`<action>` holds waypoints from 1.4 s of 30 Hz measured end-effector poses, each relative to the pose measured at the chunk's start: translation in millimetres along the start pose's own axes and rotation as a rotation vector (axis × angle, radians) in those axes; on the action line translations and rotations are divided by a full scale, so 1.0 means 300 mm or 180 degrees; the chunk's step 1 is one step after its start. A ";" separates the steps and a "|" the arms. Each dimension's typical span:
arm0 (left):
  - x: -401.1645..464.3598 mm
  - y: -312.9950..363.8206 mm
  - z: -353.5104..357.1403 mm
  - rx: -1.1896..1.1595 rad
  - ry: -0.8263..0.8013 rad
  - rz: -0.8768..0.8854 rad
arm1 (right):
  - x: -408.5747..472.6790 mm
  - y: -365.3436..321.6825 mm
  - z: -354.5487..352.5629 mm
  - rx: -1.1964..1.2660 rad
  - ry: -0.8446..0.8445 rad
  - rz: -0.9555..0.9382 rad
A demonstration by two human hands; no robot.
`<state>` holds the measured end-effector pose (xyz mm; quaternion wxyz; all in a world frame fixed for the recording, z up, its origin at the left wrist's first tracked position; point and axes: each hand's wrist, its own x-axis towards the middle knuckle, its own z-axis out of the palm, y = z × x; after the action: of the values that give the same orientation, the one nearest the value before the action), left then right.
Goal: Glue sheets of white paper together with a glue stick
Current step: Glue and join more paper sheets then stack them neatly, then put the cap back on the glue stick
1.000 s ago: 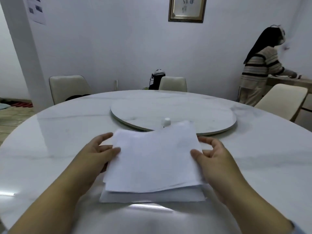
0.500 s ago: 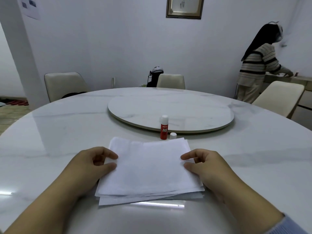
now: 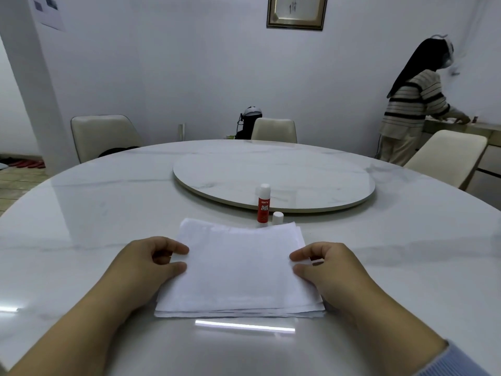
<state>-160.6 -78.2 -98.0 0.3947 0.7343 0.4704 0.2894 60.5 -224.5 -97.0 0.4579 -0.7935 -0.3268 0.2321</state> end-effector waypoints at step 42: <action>0.168 0.217 0.114 0.1557 0.0011 0.0451 | 0.132 -0.057 -0.055 -0.1012 0.0845 -0.0136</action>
<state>-83.6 -58.3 -57.7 0.1832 0.8386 0.4745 0.1952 93.0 -198.9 -77.1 0.3708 -0.8723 -0.3129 0.0612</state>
